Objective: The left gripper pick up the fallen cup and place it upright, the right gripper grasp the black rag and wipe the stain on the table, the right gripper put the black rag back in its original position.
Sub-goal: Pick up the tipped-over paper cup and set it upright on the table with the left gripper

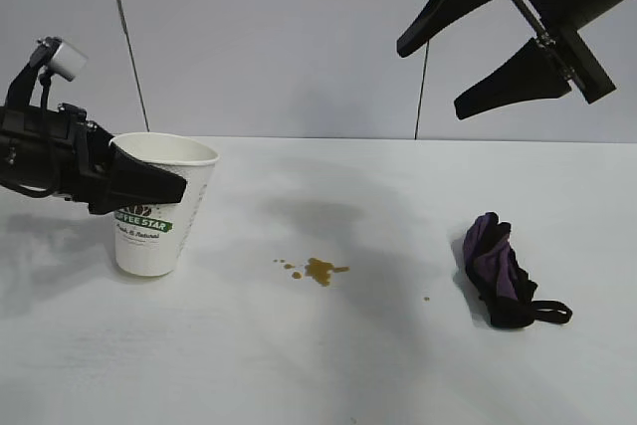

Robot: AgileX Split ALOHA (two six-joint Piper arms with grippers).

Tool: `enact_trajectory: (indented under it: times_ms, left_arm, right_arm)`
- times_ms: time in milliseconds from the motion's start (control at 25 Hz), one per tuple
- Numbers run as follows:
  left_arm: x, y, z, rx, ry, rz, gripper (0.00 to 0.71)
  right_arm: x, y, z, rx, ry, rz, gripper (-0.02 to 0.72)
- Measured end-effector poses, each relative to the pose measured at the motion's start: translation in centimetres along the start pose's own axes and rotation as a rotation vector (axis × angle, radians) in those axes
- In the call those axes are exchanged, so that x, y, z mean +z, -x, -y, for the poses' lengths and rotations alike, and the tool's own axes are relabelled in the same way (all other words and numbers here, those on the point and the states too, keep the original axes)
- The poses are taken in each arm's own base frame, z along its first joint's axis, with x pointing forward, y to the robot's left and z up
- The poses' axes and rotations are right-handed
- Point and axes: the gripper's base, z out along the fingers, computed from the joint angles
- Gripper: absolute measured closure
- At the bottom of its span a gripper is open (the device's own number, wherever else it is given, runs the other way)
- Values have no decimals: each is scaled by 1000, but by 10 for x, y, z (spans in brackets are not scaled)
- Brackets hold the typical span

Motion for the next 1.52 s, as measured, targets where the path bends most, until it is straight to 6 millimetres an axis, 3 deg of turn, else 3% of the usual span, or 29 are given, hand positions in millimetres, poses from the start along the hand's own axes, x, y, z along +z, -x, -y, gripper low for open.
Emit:
enact_trajectory:
  times_ms: [440, 1040, 1520]
  left_arm:
    - [0, -1, 0, 21, 5, -11, 83]
    - [0, -2, -2, 13, 19, -26, 77]
    - [-15, 9, 7, 34, -13, -144, 77]
  right_arm:
    - [0, 0, 0, 0, 0, 0, 231]
    - [0, 0, 0, 1, 1, 0, 231]
    - [0, 0, 0, 1, 2, 0, 231]
